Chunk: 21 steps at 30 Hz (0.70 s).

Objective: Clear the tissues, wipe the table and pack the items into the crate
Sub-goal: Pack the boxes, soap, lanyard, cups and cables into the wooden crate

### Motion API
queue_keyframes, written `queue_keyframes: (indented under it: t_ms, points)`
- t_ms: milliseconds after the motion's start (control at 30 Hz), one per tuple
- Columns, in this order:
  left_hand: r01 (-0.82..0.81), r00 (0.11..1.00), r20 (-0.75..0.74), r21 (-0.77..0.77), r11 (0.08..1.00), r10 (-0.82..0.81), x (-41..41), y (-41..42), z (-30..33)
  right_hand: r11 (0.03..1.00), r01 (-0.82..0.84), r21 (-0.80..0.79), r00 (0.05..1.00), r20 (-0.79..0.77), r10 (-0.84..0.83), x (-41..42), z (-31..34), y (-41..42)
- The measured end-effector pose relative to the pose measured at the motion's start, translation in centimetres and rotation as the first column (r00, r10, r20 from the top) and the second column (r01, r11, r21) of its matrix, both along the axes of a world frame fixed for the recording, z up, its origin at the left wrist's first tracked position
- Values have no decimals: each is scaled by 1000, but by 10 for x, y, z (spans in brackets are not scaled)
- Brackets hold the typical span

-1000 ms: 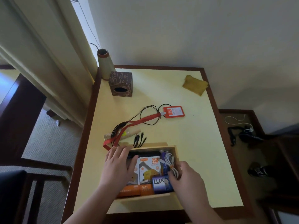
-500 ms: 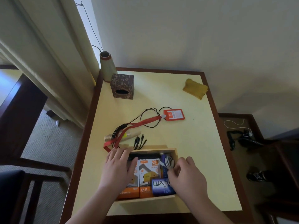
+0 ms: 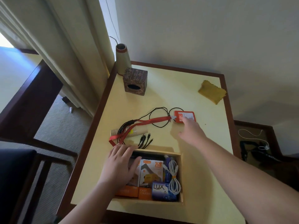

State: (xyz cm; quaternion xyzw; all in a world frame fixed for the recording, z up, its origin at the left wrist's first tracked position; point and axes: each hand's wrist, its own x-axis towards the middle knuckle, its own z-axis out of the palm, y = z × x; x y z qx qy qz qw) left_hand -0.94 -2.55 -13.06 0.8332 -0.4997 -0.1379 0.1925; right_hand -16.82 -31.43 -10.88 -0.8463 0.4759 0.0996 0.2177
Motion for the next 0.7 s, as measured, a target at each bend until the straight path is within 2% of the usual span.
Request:
queue_keyframes:
  t_ms: [100,300,467,633,700]
  points:
    - [-11,1000,-1,2,1000,11,-1,0,0,977,-192,-97,970,-172,174,7,-18,-24]
    - [-16,1000,7,-31,999,16,-3,-1,3,968,-233,-94,936,-292,197,15,-37,-59]
    - [-23,1000,6,-40,999,23,-3,-1,4,924,-306,-229,930,-281,238,15,-34,-60]
    - [-18,1000,10,-50,999,18,-4,-2,7,931,-254,-263,953,-231,195,1,-24,-57]
    - [-13,1000,6,-58,998,13,-4,-2,8,929,-194,-316,977,-149,154,-6,-16,-54]
